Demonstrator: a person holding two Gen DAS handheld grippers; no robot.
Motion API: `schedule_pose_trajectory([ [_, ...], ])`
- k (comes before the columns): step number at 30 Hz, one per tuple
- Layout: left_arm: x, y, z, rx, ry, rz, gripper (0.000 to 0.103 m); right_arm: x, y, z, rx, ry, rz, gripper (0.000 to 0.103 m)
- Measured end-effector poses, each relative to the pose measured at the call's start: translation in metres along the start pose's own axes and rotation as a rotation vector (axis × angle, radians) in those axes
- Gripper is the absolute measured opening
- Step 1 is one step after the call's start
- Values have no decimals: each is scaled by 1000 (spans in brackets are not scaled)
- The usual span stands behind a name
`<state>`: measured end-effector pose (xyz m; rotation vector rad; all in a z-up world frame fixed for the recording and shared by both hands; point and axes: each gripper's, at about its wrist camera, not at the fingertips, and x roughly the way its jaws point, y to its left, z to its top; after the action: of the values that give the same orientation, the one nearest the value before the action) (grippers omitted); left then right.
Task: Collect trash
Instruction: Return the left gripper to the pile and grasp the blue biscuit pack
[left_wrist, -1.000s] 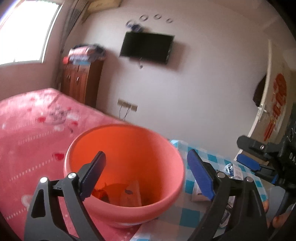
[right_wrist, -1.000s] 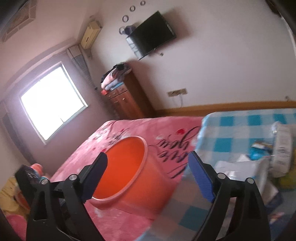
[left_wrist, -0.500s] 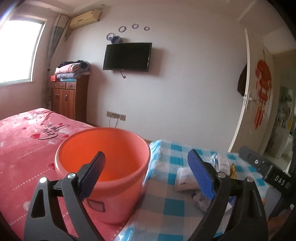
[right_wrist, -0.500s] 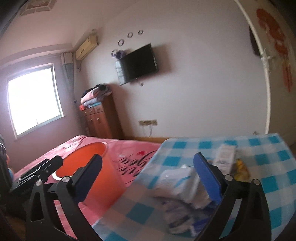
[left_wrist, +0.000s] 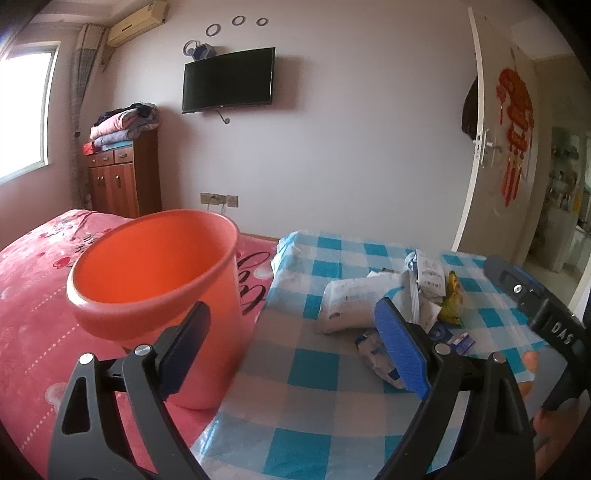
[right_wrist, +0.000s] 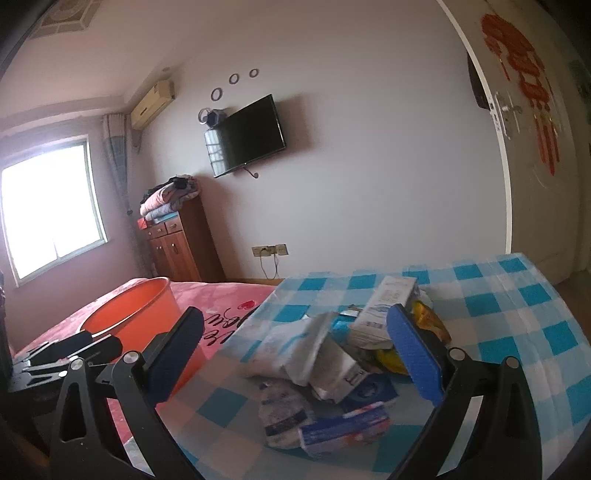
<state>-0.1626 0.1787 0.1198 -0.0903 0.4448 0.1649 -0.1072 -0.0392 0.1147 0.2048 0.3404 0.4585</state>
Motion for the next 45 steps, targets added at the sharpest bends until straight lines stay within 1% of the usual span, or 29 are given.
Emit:
schedule_pose_trajectory([
  [5, 6, -20, -6, 33, 31, -21, 91, -1, -24, -2, 30, 21, -16, 98],
  [8, 10, -32, -9, 67, 50, -33, 91, -1, -38, -3, 42, 43, -45, 98],
  [13, 19, -54, -18, 86, 112, -72, 91, 2, -67, -6, 118, 91, -68, 98],
  [19, 28, -85, -30, 121, 169, -140, 91, 4, -103, -10, 202, 134, -107, 98],
  [22, 31, -104, -37, 155, 188, -185, 91, 7, -122, -12, 239, 163, -126, 98],
  [26, 38, -124, -42, 204, 213, -228, 91, 12, -146, -16, 296, 202, -136, 98],
  [30, 50, -141, -44, 257, 251, -266, 91, 19, -165, -21, 346, 244, -135, 98],
  [33, 58, -152, -45, 300, 275, -293, 91, 24, -174, -24, 376, 266, -108, 98],
  [36, 68, -160, -46, 334, 298, -297, 91, 30, -176, -26, 387, 290, -82, 98],
  [41, 80, -171, -42, 408, 305, -321, 91, 36, -178, -30, 402, 318, -54, 98],
  [43, 85, -177, -40, 453, 306, -330, 88, 38, -180, -30, 408, 325, -47, 98],
  [45, 89, -182, -39, 482, 307, -333, 82, 38, -181, -30, 411, 328, -41, 98],
])
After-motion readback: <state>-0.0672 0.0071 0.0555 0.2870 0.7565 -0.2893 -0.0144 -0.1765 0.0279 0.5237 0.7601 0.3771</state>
